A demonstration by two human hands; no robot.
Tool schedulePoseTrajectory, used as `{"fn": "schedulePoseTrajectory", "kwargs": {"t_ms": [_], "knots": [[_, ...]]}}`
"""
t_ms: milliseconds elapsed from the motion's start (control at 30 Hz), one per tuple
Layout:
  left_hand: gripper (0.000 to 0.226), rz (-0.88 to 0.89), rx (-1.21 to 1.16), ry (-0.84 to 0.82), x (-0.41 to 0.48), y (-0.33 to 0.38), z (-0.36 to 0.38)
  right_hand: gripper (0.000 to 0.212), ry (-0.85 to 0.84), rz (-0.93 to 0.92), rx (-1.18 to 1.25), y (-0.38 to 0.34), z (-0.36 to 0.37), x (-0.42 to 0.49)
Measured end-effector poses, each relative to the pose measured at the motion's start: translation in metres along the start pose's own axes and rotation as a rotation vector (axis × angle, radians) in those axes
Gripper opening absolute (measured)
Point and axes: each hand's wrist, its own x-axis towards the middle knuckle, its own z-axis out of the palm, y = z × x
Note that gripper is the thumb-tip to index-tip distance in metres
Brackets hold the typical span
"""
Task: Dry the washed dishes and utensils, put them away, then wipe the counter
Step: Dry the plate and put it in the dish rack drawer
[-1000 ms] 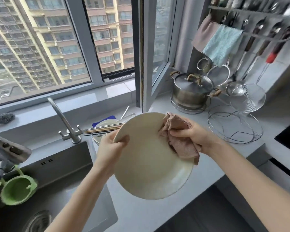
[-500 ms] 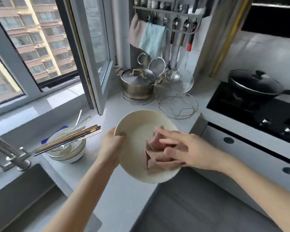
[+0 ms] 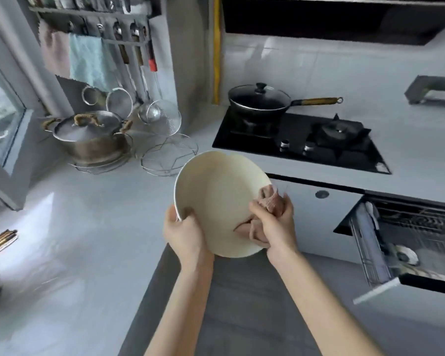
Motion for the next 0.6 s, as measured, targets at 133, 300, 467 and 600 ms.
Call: {"fn": "schedulePoseTrajectory", "kwargs": {"t_ms": [133, 300, 467, 600], "knots": [[0.03, -0.062, -0.114, -0.017, -0.074, -0.048, 0.058, 0.051, 0.022, 0.117, 0.376, -0.006, -0.07, 0.007], [0.035, -0.178, 0.026, -0.654, -0.118, -0.073, 0.094, 0.055, 0.046, 0.07, 0.23, -0.048, -0.194, 0.03], [0.037, -0.133, 0.482, -1.189, -0.111, -0.054, 0.167, 0.059, -0.127, -0.26, -0.384, -0.087, -0.308, 0.05], [0.033, 0.136, 0.729, -1.14, -0.164, -0.079, 0.225, 0.06, -0.214, -0.376, -0.694, -0.107, -0.356, 0.074]]}}
